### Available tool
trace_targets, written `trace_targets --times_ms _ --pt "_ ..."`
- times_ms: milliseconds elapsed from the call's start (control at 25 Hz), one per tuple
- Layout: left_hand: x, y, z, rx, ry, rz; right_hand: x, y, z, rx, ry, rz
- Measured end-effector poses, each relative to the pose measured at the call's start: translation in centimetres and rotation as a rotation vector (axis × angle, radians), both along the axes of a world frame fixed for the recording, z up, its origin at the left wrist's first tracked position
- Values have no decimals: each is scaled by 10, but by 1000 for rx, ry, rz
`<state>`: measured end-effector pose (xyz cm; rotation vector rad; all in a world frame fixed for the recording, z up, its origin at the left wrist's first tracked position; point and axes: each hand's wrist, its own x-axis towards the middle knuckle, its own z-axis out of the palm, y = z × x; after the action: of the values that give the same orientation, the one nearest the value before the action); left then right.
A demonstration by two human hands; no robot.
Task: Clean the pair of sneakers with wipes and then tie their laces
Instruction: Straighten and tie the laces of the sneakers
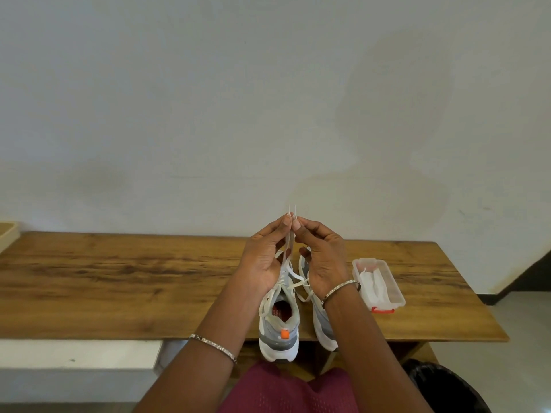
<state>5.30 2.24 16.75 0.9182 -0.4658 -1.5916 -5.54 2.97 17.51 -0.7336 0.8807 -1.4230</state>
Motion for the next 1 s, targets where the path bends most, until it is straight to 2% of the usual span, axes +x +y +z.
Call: trace_targets --times_ms 160,240,320,440,560,720,840,1000 --pt "4 4 5 -66 -80 13 -1 0 0 -8 47 -5" --pt "7 6 9 -144 -223 26 -5 -2 1 -22 69 -33" --pt "13 7 13 -194 -335 -1 -9 -2 4 -39 174 -26" --pt "19 6 18 -162 -255 -111 -10 3 10 -65 321 19" --pt "20 7 22 -87 -216 -167 -13 10 13 -89 328 100" --pt "23 11 20 -40 -205 -106 -21 18 15 -115 328 199" --pt "22 19 17 -209 -463 -23 -21 19 19 -65 374 140" --pt "21 24 11 -664 -1007 207 -13 13 15 16 455 24"
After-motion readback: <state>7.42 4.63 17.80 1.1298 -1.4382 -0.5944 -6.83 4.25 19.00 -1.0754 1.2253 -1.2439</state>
